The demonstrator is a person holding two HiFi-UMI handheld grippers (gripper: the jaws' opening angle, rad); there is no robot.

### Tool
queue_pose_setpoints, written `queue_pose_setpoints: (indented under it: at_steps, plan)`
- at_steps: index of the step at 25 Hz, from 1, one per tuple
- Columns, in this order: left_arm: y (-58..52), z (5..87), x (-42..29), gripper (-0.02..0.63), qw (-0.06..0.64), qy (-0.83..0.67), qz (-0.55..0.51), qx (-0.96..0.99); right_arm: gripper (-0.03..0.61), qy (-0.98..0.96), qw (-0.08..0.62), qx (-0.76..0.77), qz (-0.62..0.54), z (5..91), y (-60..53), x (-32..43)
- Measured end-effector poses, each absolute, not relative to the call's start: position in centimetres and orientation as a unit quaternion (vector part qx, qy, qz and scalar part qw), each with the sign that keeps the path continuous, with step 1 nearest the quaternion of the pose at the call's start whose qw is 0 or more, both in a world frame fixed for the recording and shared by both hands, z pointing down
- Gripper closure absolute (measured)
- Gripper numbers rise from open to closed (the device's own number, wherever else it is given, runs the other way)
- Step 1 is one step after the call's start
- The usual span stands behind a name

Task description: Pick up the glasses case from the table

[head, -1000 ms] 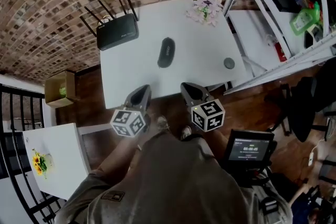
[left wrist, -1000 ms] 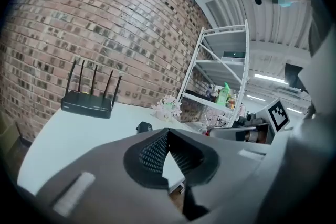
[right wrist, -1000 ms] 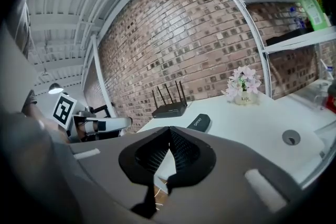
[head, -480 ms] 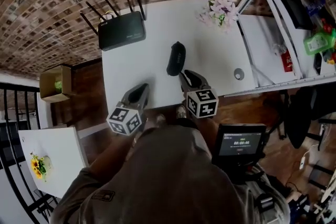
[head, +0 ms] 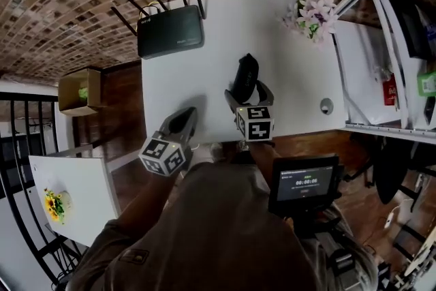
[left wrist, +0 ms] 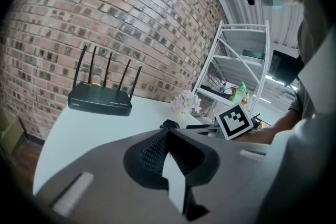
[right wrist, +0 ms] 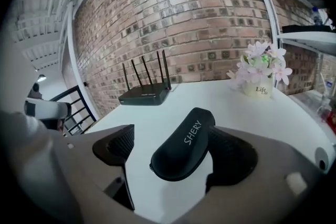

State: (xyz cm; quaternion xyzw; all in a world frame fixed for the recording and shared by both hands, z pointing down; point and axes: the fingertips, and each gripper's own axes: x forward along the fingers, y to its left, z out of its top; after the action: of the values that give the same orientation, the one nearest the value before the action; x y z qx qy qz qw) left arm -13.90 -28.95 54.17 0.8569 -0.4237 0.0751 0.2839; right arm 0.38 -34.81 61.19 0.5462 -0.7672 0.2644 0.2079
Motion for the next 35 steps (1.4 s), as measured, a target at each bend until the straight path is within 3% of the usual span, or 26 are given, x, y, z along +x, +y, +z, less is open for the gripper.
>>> queue_pose_setpoints:
  at_steps: [3,5,20,35]
  plan:
    - [-29.2,54.7,-14.4,0.612,0.291,-0.425,0.080,0.853,0.076,-0.751,0.240,0.555,0.265,63.1,-35.4,0.1]
    - [-29.4,54.9,-14.9,0.612,0.294,-0.426,0.082,0.852,0.063,-0.744,0.258,0.555,0.268,64.2,-35.5,-0.2]
    - [-31.3,55.2,-12.4,0.612,0.298,-0.393,0.072,0.867,0.121,-0.717,0.314,0.560,0.273,65.2,-33.6,4.6]
    - [-31.7,55.1,-14.2,0.612,0.298,-0.418,0.081,0.854,0.142,-0.695,0.280,0.565,0.345,67.9,-37.9,4.0]
